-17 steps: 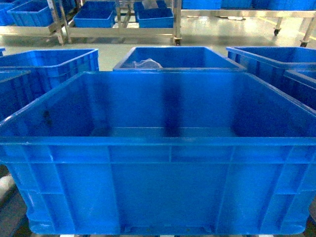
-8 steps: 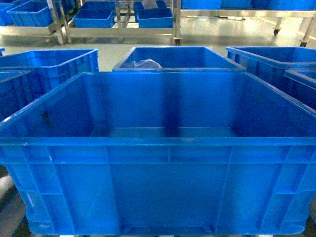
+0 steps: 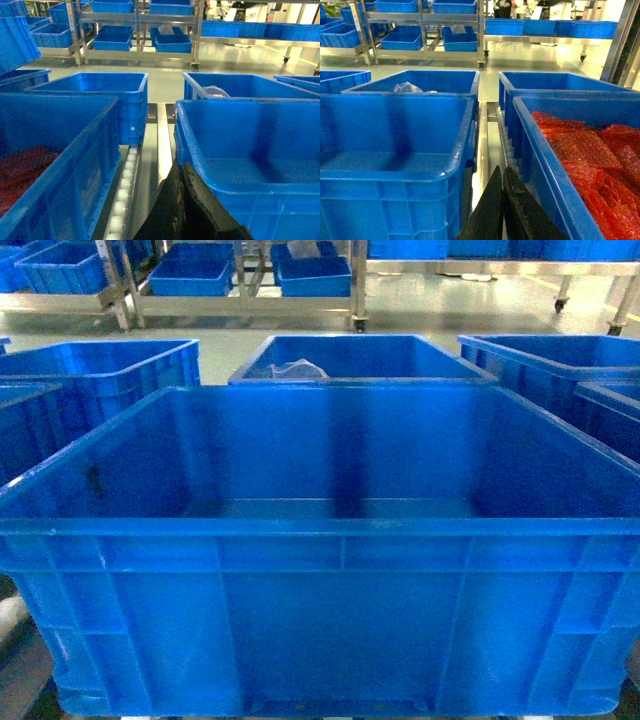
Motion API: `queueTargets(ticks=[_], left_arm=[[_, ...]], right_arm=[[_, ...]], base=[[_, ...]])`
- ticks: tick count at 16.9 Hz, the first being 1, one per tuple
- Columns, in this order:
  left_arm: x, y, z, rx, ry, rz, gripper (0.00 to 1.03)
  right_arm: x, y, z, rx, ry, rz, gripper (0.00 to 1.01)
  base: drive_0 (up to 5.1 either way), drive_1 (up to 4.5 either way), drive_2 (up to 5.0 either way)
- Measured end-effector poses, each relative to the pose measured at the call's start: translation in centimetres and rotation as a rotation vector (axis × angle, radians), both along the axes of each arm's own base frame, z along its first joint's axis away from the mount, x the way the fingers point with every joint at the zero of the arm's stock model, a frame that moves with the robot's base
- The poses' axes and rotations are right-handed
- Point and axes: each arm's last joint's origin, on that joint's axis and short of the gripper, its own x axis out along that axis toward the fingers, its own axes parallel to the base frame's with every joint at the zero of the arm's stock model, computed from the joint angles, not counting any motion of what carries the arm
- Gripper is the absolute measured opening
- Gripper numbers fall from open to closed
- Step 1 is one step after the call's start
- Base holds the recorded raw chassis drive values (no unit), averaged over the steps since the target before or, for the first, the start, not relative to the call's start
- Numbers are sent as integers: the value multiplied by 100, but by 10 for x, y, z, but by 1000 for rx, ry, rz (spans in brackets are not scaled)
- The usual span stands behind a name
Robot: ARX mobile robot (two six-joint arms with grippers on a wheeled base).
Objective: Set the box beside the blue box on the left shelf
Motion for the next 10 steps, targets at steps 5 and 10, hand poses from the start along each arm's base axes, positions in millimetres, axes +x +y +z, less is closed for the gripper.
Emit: queueTargets(ticks=[5, 10], left_arm=[[-8, 0, 0, 0, 3, 0, 2], [-22, 0, -5, 0, 22, 4, 2]], right_arm=[[-8, 0, 0, 0, 0, 0, 1], [-21, 0, -6, 0, 43, 0, 1]], base=[[0, 0, 0], [0, 0, 0]])
